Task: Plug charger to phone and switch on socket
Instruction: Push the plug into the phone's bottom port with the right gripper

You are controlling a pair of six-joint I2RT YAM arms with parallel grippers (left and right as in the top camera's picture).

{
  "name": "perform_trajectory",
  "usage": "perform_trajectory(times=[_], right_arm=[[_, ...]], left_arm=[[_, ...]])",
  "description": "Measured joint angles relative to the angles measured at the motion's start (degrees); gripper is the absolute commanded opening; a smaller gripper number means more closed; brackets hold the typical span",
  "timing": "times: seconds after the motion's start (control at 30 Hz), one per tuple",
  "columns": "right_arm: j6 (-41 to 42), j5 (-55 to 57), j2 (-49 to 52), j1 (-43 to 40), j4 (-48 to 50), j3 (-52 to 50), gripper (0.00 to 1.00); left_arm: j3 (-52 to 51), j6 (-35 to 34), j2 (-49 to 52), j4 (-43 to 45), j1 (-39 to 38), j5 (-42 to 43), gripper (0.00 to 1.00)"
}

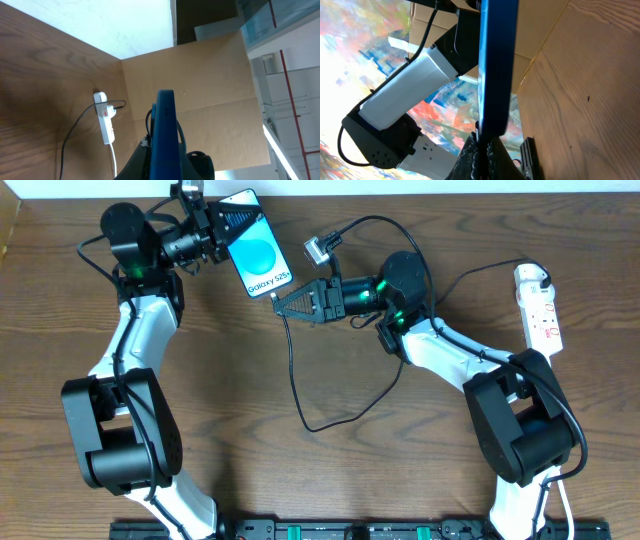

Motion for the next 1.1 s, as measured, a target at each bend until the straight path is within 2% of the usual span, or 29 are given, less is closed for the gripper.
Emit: perform_trajectory(times=[1.1], right_arm=[[0.02,1.44,0.00,0.17,-1.16,0.00,0.01]], left_arm=[[0.00,-0.11,0.00,0.00,0.00,1.14,0.07]])
